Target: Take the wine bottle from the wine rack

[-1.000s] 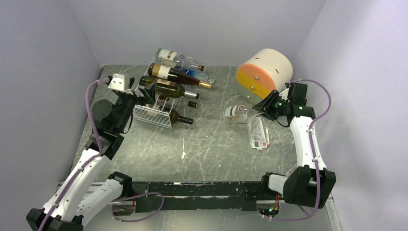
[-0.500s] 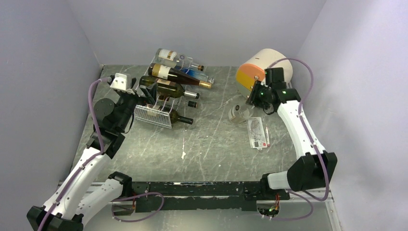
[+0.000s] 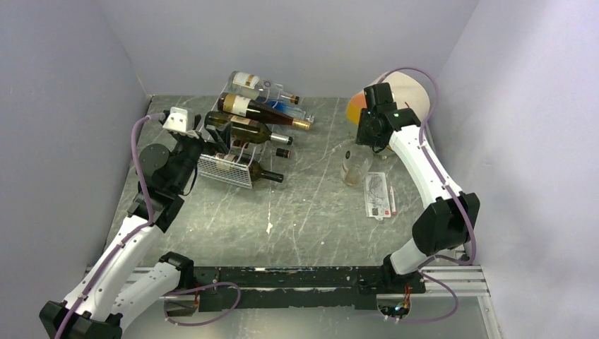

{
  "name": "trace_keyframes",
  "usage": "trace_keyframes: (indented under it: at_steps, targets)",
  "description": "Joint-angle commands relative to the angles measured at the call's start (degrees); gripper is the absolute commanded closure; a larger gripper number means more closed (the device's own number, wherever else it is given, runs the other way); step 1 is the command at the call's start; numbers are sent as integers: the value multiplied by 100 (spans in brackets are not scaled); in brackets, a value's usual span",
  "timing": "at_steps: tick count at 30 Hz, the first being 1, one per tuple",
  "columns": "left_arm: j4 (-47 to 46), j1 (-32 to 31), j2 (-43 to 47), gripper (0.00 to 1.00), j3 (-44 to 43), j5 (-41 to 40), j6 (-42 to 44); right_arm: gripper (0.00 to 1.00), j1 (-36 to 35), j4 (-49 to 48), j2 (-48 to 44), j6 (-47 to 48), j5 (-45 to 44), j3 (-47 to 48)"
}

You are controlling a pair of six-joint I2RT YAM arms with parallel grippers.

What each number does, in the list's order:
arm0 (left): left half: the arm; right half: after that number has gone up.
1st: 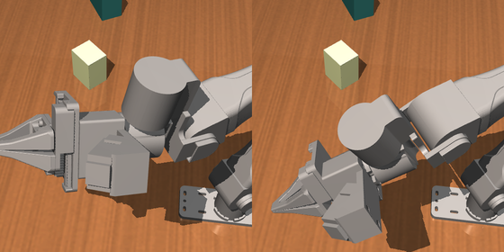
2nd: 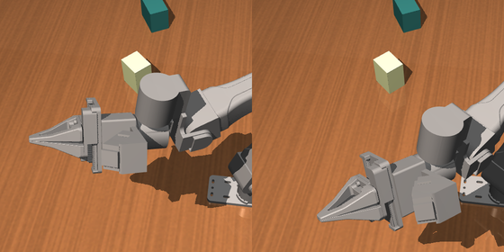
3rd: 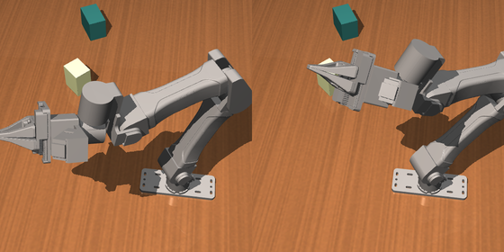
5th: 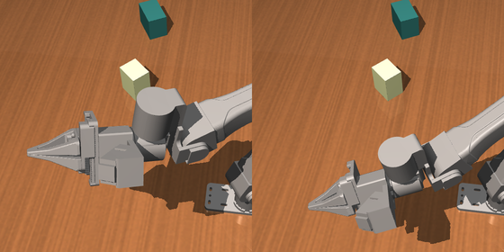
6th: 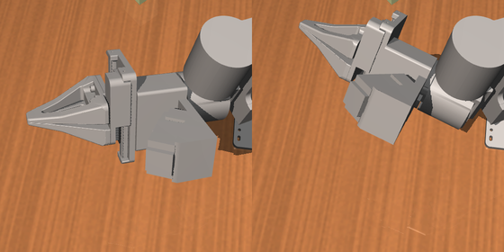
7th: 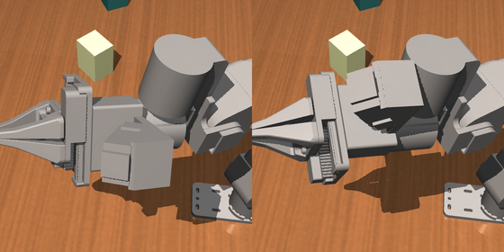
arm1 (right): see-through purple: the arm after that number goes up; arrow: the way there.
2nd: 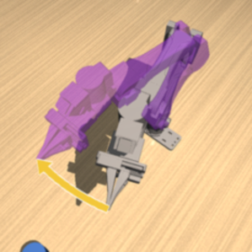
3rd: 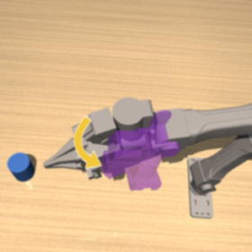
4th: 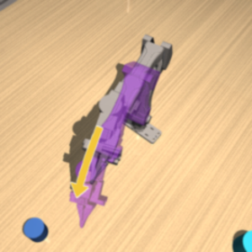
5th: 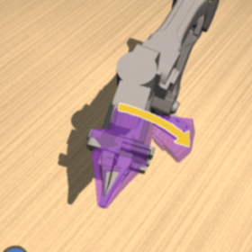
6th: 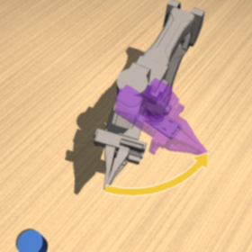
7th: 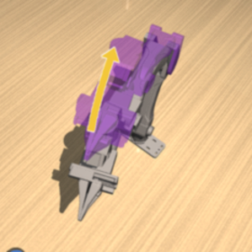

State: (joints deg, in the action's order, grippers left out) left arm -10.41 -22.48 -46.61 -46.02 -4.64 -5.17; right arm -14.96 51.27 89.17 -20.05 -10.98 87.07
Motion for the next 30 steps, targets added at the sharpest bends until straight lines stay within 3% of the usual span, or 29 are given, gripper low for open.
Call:
trace_keyframes:
  at_steps: [1, 10, 23, 30]
  targets:
    - [-40, -72, -15, 6, -150, 156, -19, 100, -12, 249, 68, 180, -611, 422]
    - [-48, -87, 44, 6, -125, 62, 20, 100, -13, 107, 393, 366, -1060, 708]
    - [-48, -98, 93, 6, -130, 37, 40, 100, -9, -411, 703, 347, -699, 1219]
    - [-52, -90, 102, 6, -122, 45, 38, 100, -7, -843, 499, 324, -415, 766]
